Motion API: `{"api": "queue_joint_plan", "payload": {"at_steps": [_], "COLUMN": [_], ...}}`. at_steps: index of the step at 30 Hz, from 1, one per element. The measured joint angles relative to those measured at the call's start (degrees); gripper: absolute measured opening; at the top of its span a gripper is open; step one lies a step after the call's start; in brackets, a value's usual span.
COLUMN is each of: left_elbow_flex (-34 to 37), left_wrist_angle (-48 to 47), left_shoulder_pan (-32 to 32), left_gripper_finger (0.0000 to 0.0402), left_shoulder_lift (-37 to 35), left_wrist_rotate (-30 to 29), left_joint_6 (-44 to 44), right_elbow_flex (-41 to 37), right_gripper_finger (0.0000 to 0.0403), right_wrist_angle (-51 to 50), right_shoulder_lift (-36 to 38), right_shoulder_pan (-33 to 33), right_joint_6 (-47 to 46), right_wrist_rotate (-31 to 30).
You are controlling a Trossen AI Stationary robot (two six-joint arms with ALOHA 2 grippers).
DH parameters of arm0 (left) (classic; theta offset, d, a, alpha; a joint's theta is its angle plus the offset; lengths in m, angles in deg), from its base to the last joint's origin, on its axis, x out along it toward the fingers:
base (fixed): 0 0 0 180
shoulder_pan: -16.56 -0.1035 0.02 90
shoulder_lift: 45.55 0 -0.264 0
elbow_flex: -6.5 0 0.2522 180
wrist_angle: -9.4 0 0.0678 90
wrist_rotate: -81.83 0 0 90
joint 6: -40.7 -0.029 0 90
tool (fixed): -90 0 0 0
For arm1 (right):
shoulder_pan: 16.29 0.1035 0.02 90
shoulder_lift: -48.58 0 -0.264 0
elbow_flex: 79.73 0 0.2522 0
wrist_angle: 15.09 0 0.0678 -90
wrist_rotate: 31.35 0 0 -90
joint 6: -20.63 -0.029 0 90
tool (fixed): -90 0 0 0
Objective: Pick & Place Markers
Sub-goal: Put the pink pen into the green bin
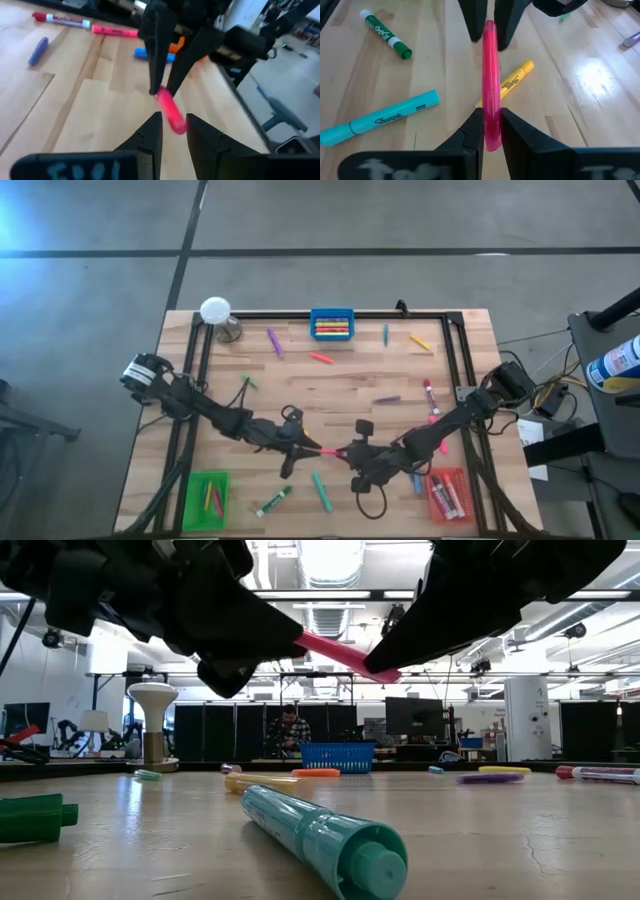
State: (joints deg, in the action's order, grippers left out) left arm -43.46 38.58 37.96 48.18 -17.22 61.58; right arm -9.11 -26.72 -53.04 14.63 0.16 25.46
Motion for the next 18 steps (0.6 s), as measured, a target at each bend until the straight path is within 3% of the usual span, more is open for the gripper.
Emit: {"api": "queue_joint_plan", "payload": {"at_steps": [10, 18], "left_elbow_flex": [-1.4, -1.2], "left_wrist_angle": [-0.6, -1.1], "left_shoulder_pan": [0.0, 0.0], "left_gripper_finger": [0.0077, 0.0029], "left_shoulder_lift": [0.0, 0.0], "left_wrist_rotate": [0.0, -0.1], "left_joint_6": [-1.2, -1.2], "right_elbow_flex": [0.0, 0.0], "right_gripper_finger": [0.0053, 0.008], "right_wrist_angle": [0.2, 1.3], "right_shoulder_lift": [0.0, 0.0], "right_shoulder_pan": [0.0, 0.0], "right_joint_6": [0.6, 0.8], "right_wrist_rotate": [0.0, -0.2]}}
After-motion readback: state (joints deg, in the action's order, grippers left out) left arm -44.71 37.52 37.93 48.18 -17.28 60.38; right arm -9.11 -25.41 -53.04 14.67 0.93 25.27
